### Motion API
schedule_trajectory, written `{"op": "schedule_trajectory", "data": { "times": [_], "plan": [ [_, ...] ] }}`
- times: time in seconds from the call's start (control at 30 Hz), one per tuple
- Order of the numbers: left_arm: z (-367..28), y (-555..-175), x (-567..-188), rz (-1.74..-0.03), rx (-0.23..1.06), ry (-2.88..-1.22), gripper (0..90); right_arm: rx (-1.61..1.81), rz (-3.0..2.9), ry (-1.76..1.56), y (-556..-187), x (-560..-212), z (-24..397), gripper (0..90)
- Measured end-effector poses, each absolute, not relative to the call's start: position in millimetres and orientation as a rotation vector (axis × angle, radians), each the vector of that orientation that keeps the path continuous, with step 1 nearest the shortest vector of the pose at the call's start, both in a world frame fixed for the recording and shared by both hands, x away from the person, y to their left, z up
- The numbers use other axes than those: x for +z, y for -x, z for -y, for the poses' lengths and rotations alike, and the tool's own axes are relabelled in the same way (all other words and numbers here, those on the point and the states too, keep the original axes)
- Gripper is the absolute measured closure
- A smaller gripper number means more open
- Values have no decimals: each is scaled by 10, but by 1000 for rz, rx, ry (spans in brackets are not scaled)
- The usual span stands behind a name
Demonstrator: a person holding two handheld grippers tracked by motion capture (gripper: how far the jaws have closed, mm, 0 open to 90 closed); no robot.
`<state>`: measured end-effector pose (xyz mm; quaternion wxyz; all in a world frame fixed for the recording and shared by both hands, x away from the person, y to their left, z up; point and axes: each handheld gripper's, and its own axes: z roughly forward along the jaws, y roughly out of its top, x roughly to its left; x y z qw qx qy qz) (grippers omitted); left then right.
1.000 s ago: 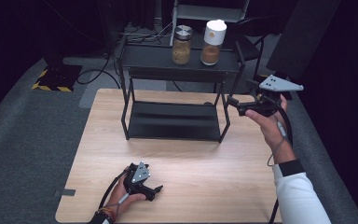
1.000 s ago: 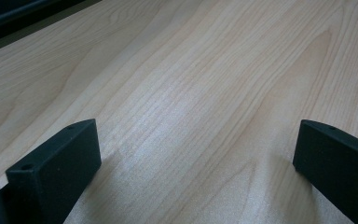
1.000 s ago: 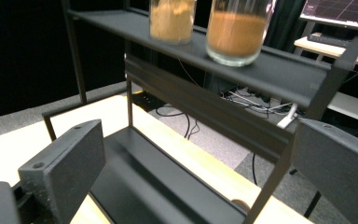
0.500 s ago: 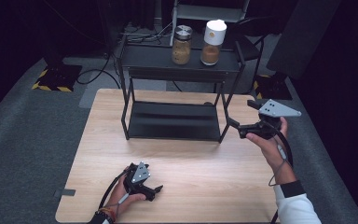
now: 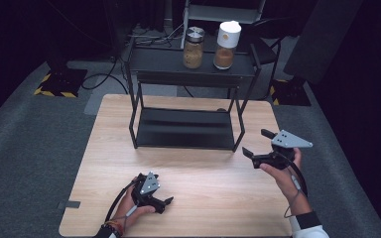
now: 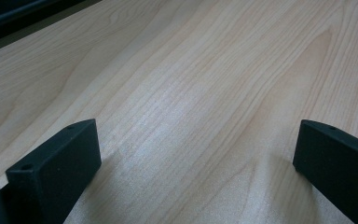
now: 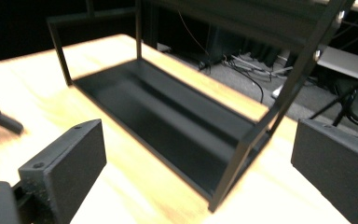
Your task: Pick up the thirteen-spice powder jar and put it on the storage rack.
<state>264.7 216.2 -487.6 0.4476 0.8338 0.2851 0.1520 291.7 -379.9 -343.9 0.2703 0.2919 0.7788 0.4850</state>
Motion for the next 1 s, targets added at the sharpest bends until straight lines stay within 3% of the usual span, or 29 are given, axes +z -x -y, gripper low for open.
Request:
{"op": "schedule_trajectory", "data": {
  "times": [0.4, 1.0],
  "plan": [
    [-2162, -2647, -4876, -706, 376, -2064, 0, 1287, -2148, -871, -2790, -3917, 3875, 30],
    [-2163, -2648, -4876, -706, 376, -2063, 0, 1192, -2223, -943, -2703, -4316, 3862, 31]
  ]
}}
